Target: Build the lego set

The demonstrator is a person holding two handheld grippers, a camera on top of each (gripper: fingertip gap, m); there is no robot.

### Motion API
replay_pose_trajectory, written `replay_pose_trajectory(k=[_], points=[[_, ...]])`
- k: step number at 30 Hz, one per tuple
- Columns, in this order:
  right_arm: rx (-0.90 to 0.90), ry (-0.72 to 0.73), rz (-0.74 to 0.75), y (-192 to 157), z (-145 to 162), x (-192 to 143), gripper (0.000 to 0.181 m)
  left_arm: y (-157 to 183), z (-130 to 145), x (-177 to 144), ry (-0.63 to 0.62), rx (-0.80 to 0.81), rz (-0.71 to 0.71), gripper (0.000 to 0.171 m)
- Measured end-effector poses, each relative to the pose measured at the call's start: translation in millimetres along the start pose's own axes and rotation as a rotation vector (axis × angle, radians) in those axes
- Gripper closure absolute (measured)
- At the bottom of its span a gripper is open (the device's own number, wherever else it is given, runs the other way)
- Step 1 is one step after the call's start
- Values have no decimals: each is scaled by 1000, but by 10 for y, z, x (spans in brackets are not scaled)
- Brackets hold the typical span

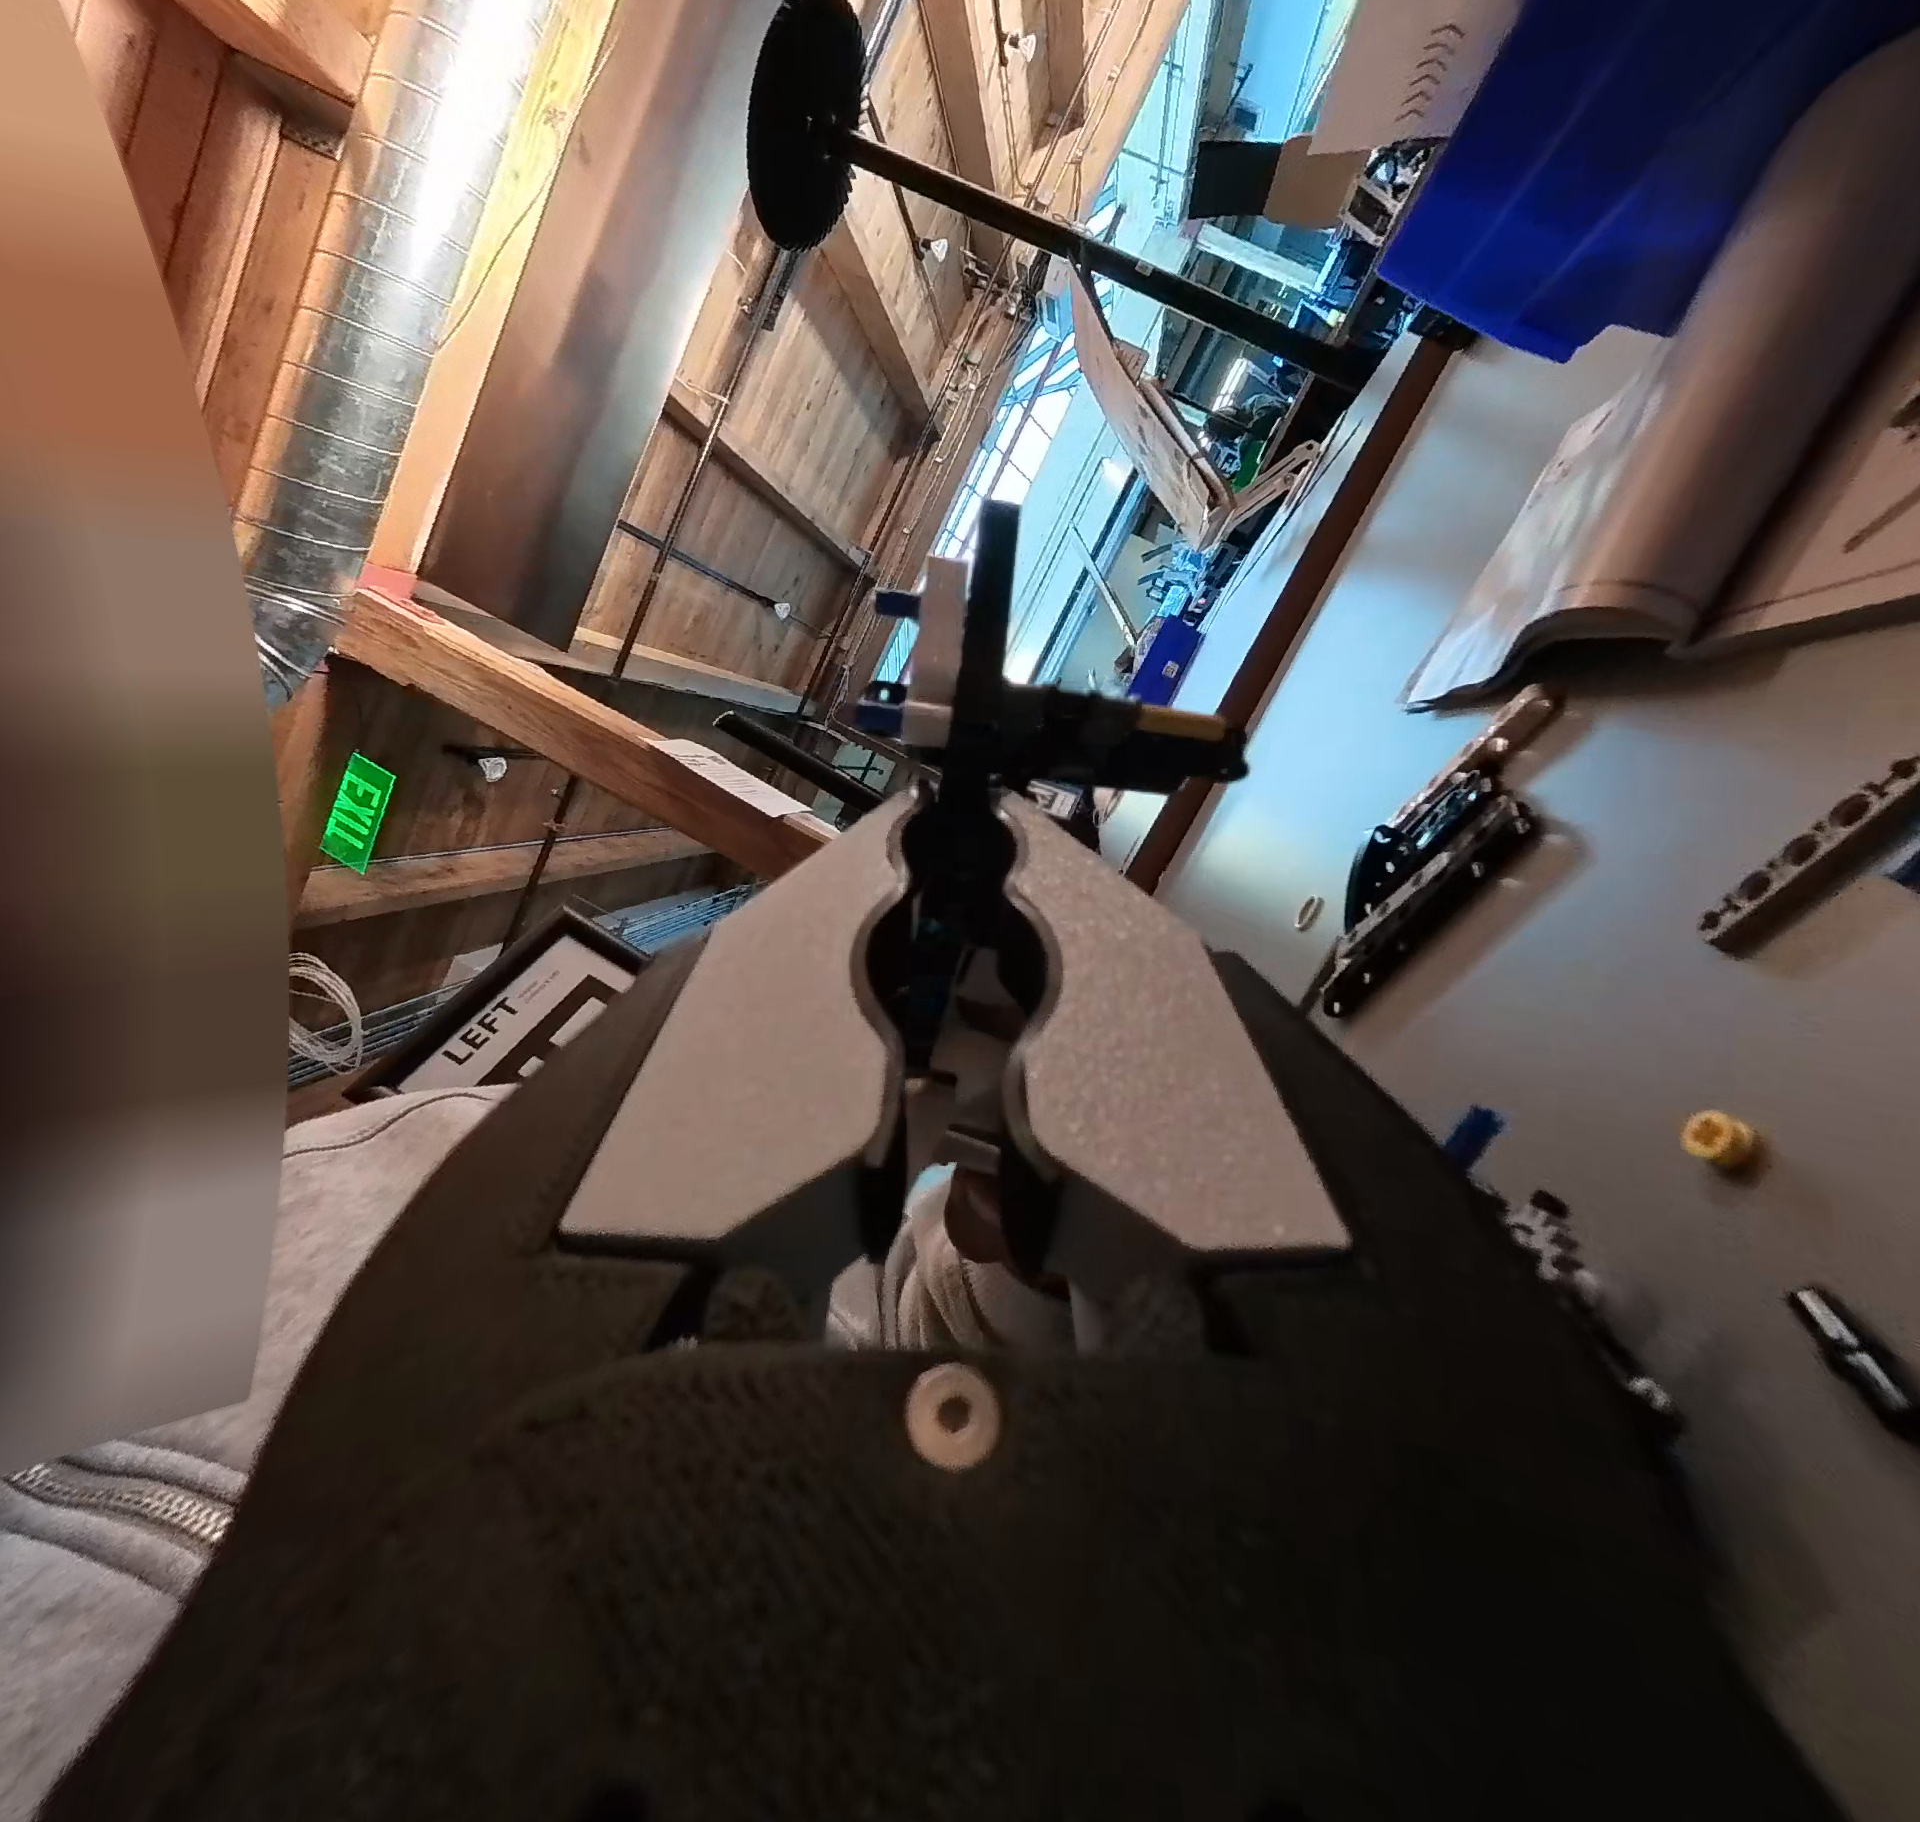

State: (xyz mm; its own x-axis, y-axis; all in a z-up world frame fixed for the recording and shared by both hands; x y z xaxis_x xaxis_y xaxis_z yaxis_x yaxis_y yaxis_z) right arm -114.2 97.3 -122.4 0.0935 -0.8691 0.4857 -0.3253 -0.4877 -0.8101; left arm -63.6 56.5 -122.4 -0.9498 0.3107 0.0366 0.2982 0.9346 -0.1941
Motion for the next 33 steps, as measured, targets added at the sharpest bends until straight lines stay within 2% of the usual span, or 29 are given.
replay_pose_trajectory(k=[5, 9, 17, 20, 24, 26, 29, 33], points=[[-18, -18, 3, -13, -8, -4, 162, -15, -38, -11, 17, -46, 2, 111], [-13, -41, -1, -9, -15, -16, 154, -67, -52, -4, 14, -192, 24, 112], [-70, -91, 38, 6, -54, -69, 150, -386, 8, 12, 18, -789, 92, 112], [-127, -131, 105, 48, -59, -93, 151, -495, 76, 18, 29, -1024, 129, 112], [-211, -247, 239, 154, 24, -101, 153, -548, 175, 36, 21, -1217, 163, 112], [-272, -314, 338, 229, 54, -133, 154, -568, 173, 28, 37, -1288, 180, 112], [-371, -383, 449, 302, 73, -153, 147, -554, 110, 12, 68, -1339, 219, 112], [-462, -398, 433, 248, 113, -67, 139, -502, 24, -1, 107, -1397, 278, 112]])
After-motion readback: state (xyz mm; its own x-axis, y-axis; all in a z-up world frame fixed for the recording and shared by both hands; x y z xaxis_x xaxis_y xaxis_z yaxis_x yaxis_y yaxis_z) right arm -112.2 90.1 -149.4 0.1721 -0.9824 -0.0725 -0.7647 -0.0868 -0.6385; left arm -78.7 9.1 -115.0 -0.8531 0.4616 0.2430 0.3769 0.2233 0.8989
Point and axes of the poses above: each gripper's, where its closed fingertips meet, x out along the fingers, z out of its underside, y = z × x across the jaws, the point moved 5 cm from there along -x, back along the fingers, and after that the axes turned 10 degrees about -z, right-handed, at the moved point
